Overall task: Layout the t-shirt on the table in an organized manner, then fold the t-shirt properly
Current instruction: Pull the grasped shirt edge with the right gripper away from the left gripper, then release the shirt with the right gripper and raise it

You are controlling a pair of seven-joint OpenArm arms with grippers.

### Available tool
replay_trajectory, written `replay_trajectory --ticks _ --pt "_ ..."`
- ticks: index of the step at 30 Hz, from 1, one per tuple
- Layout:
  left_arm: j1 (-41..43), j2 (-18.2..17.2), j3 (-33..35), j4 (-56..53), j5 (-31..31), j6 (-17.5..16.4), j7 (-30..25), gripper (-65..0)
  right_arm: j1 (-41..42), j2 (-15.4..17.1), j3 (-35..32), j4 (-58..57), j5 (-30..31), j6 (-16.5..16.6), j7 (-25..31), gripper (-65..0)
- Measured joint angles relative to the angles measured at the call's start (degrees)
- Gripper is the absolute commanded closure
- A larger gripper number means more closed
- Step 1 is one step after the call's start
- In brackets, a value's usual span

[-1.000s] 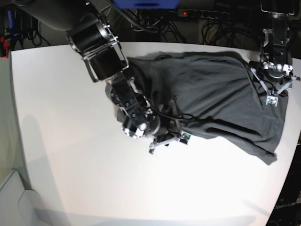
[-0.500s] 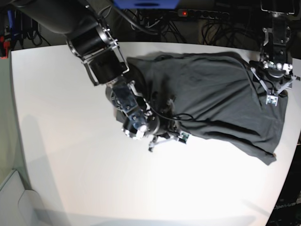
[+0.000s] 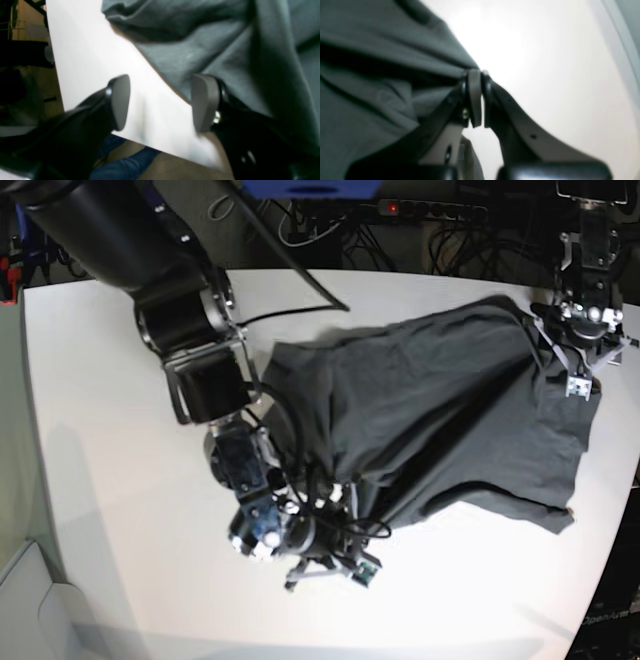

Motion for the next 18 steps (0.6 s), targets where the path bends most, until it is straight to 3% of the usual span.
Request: replay_trajectory --ticks 6,11,18 --pt "1.4 -0.1 -0.2 1.3 0.2 0.0 0.2 -37.8 4.4 0.3 1.5 1.5 -0.4 -0.5 -0.3 0.0" --pt "3.5 -0.9 -0.1 4.6 -0.3 -0.5 3.1 -37.9 1.6 0.1 1.0 7.6 -0.3 -0.5 -0.2 -1.6" --pt "2.7 -0.7 -3.6 14.2 -0.7 -0.9 5.2 -38.0 -9.5 0.3 0.9 20.2 -0.5 -0.5 -9.0 -21.9"
